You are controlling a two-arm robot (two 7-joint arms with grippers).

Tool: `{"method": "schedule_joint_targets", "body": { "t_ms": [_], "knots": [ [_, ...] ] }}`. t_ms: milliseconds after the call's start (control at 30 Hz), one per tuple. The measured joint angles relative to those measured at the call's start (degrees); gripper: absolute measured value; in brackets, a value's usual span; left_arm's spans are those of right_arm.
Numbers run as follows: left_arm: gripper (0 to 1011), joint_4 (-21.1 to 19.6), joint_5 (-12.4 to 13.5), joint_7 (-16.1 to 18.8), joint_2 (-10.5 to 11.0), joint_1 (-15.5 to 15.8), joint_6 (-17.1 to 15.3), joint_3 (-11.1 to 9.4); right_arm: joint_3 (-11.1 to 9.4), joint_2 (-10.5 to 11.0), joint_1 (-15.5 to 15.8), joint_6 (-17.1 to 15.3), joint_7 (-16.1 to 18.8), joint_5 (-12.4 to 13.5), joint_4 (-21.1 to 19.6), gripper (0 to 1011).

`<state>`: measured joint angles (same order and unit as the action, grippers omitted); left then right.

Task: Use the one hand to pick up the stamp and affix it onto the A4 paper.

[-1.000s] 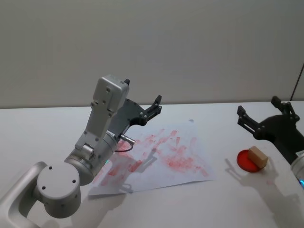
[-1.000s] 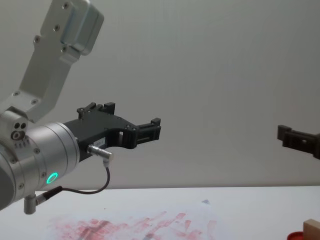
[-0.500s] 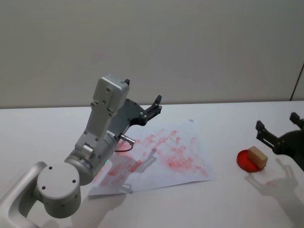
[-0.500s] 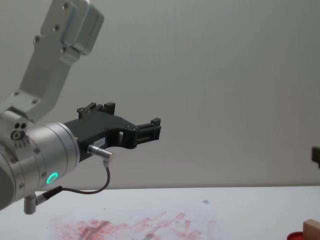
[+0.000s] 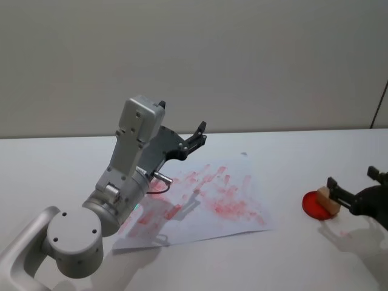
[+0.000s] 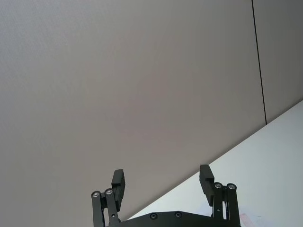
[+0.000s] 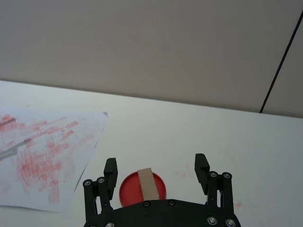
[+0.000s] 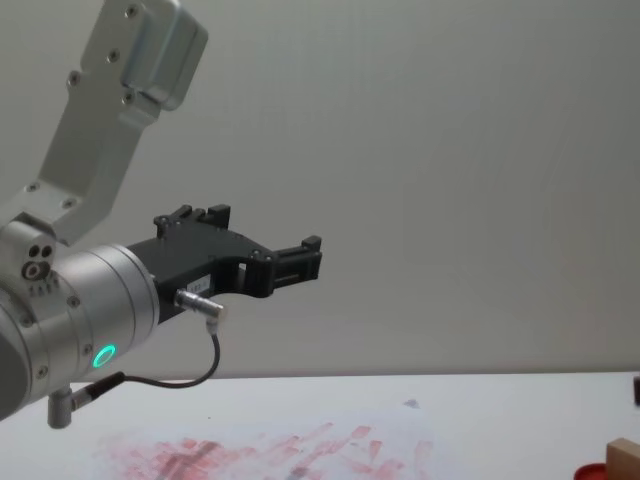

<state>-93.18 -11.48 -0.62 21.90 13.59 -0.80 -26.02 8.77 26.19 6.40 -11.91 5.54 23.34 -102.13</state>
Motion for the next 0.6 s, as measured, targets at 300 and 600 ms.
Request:
{"method": "schedule_joint_targets", "body": {
  "t_ms": [300,600],
  "knots": [
    [1001,0.0,0.0,0.0,0.0,0.0,0.0,0.0,0.9,-0.7,-2.9,-4.8,3.8,-1.8,3.9,1001],
    [1001,0.0,0.0,0.0,0.0,0.0,0.0,0.0,1.8,-1.7,-5.2,-7.4,5.5,-4.1,7.1,1001]
  ]
}}
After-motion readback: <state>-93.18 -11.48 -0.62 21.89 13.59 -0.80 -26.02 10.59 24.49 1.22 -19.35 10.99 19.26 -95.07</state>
